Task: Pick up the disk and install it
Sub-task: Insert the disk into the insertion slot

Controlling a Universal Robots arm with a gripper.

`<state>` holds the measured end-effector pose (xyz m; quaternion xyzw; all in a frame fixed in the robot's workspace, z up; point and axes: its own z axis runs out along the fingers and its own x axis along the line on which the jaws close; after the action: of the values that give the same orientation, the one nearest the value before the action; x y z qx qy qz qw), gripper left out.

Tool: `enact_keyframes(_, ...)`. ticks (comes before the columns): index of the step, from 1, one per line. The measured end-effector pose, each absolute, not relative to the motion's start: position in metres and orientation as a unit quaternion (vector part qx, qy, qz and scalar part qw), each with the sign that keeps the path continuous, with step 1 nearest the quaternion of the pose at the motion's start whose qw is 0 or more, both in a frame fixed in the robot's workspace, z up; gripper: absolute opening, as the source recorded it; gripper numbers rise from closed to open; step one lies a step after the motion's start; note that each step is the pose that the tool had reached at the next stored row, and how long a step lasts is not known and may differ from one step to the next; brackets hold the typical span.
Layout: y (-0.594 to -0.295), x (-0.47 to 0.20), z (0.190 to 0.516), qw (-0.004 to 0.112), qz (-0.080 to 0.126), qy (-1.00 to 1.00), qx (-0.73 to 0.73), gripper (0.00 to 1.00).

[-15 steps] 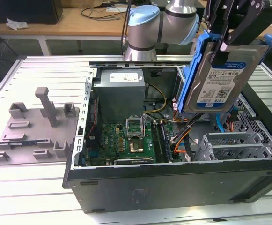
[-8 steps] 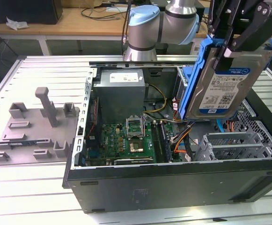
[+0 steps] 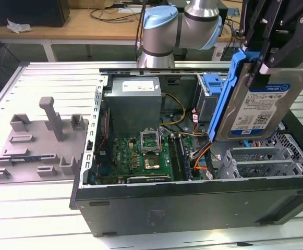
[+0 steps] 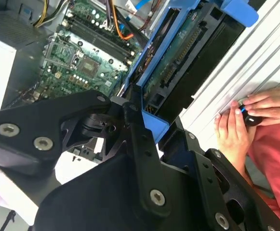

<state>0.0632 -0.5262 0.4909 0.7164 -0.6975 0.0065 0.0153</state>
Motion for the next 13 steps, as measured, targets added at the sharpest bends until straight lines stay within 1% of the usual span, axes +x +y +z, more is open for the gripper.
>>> enact_keyframes(13, -0.528, 0.0701, 0.49, 0.012, 0.006, -0.712, 0.702, 0.37)
